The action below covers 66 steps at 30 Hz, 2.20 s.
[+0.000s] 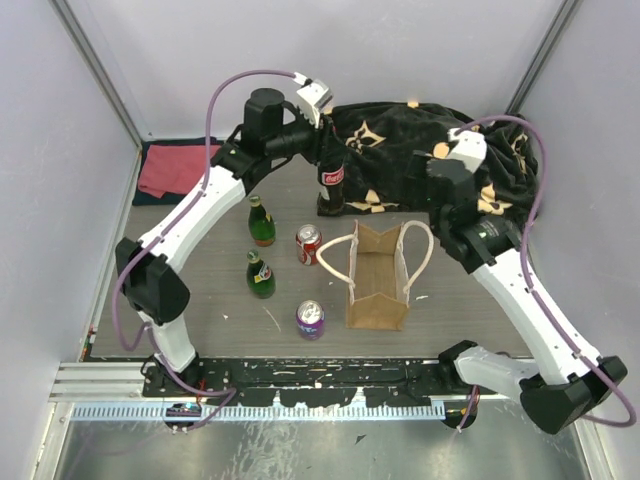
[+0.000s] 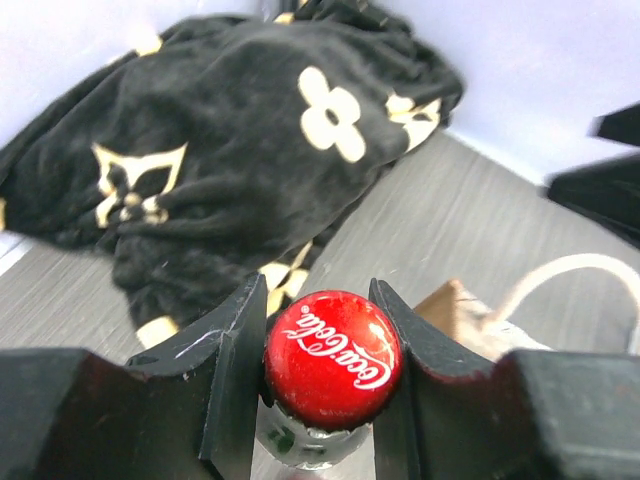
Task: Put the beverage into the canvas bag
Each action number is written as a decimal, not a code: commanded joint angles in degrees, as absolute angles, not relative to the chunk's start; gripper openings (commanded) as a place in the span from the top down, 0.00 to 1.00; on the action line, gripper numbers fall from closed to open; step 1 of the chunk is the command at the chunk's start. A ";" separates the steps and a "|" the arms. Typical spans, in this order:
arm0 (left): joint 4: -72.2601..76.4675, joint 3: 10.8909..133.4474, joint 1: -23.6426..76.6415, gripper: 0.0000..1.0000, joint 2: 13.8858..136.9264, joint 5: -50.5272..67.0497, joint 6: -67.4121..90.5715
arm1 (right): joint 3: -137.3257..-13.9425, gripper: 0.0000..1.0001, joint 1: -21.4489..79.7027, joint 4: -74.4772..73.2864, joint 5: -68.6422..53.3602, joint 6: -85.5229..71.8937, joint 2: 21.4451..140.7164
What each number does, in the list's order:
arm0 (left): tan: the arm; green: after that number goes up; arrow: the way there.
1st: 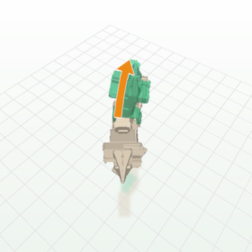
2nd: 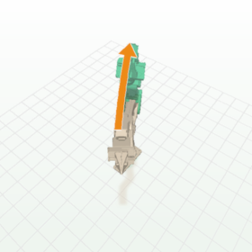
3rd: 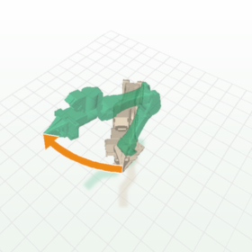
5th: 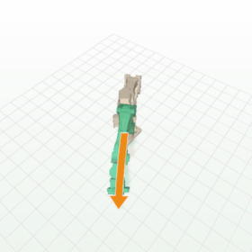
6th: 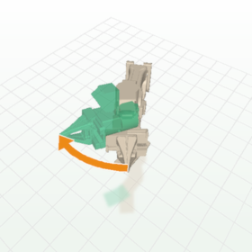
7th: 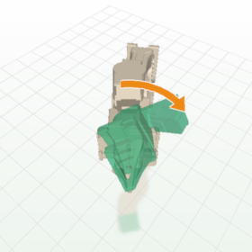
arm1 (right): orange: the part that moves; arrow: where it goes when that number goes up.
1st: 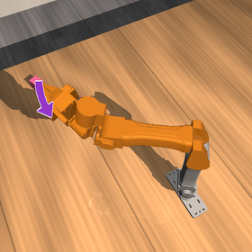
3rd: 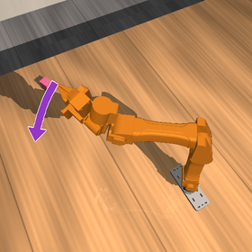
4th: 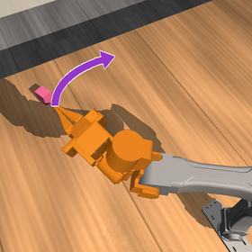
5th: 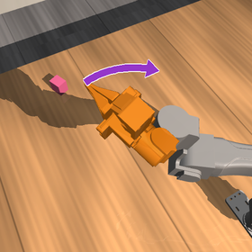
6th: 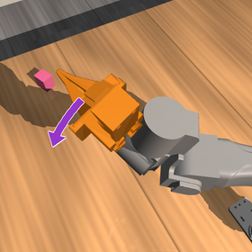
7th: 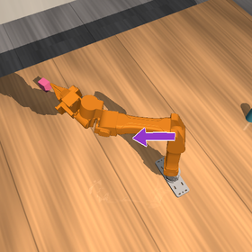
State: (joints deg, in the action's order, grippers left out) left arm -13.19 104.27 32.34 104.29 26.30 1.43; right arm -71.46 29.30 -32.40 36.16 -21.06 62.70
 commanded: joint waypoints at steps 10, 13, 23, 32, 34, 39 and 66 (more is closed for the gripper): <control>-9.44 113.64 40.30 1.00 95.13 33.62 9.65 | -64.77 0.00 4.59 -30.82 6.64 -18.02 58.03; -9.77 111.83 43.74 1.00 94.71 32.16 8.70 | -63.92 0.00 4.15 -30.68 5.80 -18.23 57.81; -9.28 107.85 48.24 1.00 96.22 28.56 8.83 | -63.13 0.00 3.91 -30.76 5.62 -18.62 56.26; -7.98 105.40 50.50 1.00 98.45 26.14 8.66 | -63.70 0.00 3.77 -30.89 6.77 -19.66 55.05; -7.64 105.46 50.75 1.00 99.30 25.87 8.76 | -64.20 0.00 3.78 -31.31 7.61 -20.08 54.87; -6.82 106.72 51.40 1.00 102.07 25.22 8.45 | -65.70 0.00 3.78 -32.14 8.44 -20.79 55.20; -0.53 108.98 52.56 1.00 113.97 20.90 7.53 | -71.39 0.00 3.77 -33.51 14.43 -21.71 56.44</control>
